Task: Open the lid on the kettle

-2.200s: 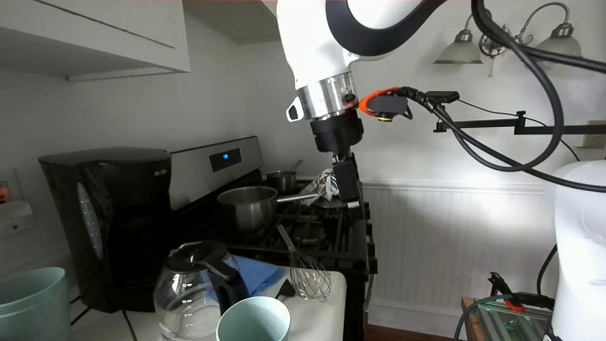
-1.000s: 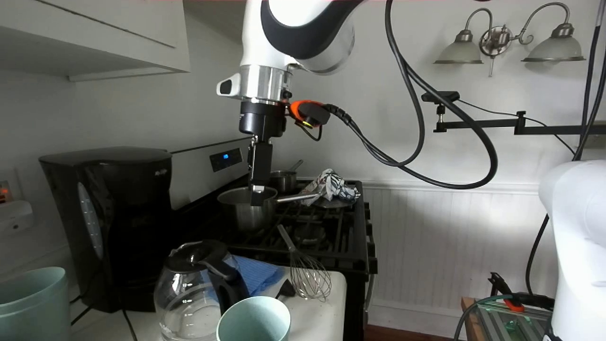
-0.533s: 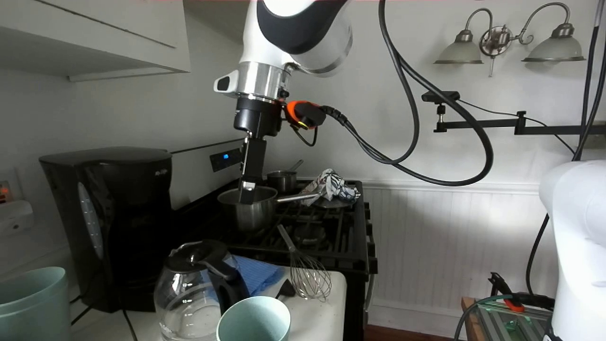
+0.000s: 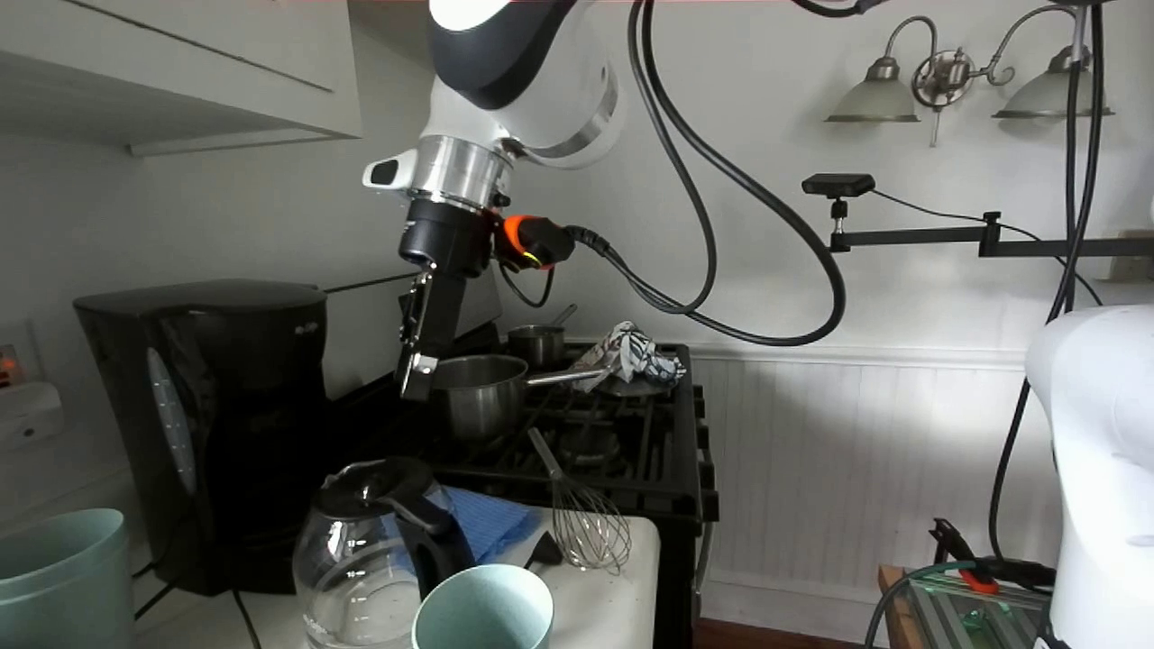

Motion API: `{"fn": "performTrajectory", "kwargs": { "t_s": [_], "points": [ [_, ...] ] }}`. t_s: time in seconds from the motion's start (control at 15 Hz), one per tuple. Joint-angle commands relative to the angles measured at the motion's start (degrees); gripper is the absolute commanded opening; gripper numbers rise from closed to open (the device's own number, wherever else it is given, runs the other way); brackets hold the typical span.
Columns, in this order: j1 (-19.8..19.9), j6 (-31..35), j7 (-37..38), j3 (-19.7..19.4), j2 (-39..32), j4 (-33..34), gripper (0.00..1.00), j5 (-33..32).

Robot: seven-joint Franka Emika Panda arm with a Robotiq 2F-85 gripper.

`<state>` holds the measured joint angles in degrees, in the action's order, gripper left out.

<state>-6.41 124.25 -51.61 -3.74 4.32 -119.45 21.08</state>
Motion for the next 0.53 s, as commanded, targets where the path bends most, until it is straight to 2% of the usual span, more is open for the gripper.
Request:
{"fn": "performTrajectory", "kwargs": {
  "t_s": [0.0, 0.47],
  "points": [
    [1.31, -4.54, -3.78, 1.49, -6.04, 7.04, 1.0, 1.92],
    [3.6, -9.98, -4.18, 4.26, -14.04, 15.29, 1.0, 0.77]
  ]
}}
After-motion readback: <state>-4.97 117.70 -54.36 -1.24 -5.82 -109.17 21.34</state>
